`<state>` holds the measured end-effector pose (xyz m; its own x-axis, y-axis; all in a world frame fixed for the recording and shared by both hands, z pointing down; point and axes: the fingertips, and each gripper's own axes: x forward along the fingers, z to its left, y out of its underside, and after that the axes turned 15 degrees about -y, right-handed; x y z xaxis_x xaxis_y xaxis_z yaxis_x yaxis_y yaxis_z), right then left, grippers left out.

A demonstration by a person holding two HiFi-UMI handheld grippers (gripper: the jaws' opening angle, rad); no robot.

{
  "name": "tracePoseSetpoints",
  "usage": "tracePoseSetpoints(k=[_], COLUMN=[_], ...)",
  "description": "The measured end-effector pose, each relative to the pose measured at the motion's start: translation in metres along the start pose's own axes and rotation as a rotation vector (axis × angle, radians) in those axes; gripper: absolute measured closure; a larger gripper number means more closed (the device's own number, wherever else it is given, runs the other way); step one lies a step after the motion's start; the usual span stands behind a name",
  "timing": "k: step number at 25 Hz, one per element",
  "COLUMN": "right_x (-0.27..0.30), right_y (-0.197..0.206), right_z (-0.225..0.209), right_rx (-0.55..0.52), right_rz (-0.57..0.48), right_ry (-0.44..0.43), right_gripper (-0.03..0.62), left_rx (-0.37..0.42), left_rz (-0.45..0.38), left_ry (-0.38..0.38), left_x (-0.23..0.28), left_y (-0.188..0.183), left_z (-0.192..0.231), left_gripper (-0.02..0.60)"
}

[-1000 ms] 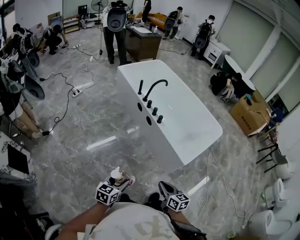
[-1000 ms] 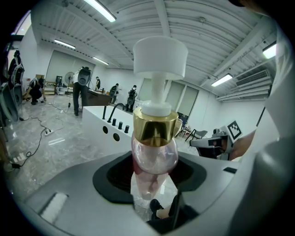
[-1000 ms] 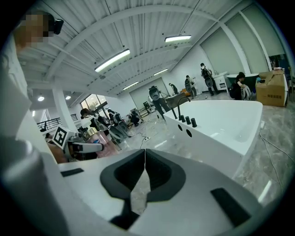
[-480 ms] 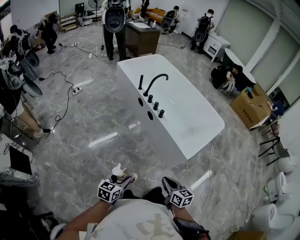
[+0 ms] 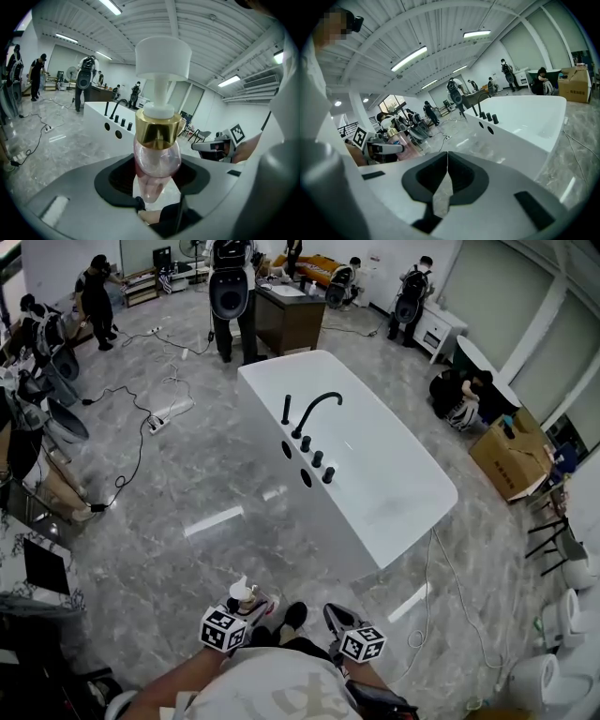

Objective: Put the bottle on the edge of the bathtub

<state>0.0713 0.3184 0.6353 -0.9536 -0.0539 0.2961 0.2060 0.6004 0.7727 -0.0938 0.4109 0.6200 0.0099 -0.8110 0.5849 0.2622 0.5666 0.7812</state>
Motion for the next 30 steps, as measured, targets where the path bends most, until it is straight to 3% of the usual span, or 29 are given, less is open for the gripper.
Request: tracePoseSetpoints(k=[10, 30], right_x=[0.04, 0.043], right_y=[-0.043, -0.118], right_z=[-0.029, -0.126], right_rx=[-0.001, 0.031], right_rz=[0.003, -0.059], right_ry=[-0.061, -0.062], right_gripper=[0.588, 0.588], left_rx=[0.005, 0.065], left_rz=[0.011, 0.022], left_ry=[-0.018, -0.006], left_x=[0.031, 0.126], left_y=[-0.038, -0.13], left_z=[0.007, -0.023], left_gripper=[0.364, 0.364])
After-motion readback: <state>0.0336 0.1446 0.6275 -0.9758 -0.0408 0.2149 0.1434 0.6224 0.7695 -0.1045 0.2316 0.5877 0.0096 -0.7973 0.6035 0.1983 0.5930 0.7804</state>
